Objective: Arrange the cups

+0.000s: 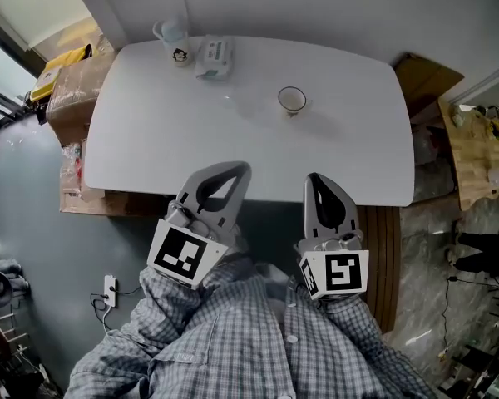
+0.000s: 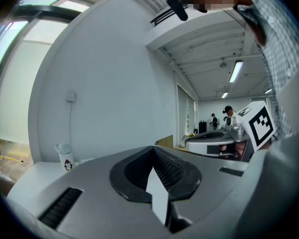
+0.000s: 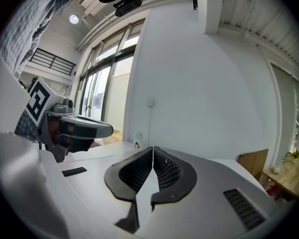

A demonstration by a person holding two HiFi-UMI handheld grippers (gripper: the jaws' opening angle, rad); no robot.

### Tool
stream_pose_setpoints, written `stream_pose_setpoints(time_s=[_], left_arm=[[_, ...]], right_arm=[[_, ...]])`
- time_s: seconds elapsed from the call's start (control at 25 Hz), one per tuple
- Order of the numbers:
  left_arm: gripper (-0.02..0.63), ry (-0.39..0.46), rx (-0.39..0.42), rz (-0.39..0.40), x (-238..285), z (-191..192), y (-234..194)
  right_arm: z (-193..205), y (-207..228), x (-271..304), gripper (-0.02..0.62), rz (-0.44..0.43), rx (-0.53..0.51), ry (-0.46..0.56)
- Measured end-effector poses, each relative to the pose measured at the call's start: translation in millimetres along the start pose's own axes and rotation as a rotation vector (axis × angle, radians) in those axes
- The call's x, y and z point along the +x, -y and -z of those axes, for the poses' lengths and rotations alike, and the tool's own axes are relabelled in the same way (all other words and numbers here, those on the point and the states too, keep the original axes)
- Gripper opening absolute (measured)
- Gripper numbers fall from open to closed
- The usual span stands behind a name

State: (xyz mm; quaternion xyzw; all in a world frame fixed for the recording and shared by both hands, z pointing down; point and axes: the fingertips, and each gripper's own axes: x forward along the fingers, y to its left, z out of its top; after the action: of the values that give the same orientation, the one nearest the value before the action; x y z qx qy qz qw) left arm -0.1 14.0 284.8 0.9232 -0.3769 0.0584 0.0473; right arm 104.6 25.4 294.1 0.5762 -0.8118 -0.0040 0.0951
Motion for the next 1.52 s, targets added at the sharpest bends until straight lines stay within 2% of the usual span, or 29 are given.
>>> stream_pose_setpoints(time_s=[0.36, 0.6, 1.04, 1.52], left_arm=[[0.011, 0.02, 0.004, 0.068, 24.1, -3.0, -53.7], [0.011, 0.011, -0.01, 0.077, 27.7, 8.6, -79.6], [0.011, -0.008, -0.011, 0.052, 33.5, 24.3, -106.4], [0.011, -0.091, -0.03, 0.016, 65.8, 51.5, -137.2]], right_arm=[[-11.5, -3.3, 44.3, 0.023, 0.072, -0.028, -0.015], [-3.4, -2.0, 56.7, 0.023, 0.117, -0.032, -0.047], [6.5, 11.3, 72.7, 0.023, 0.147, -0.08, -0.096], [22.8, 55.2, 117.3, 0.023, 0.113, -0.102, -0.136]])
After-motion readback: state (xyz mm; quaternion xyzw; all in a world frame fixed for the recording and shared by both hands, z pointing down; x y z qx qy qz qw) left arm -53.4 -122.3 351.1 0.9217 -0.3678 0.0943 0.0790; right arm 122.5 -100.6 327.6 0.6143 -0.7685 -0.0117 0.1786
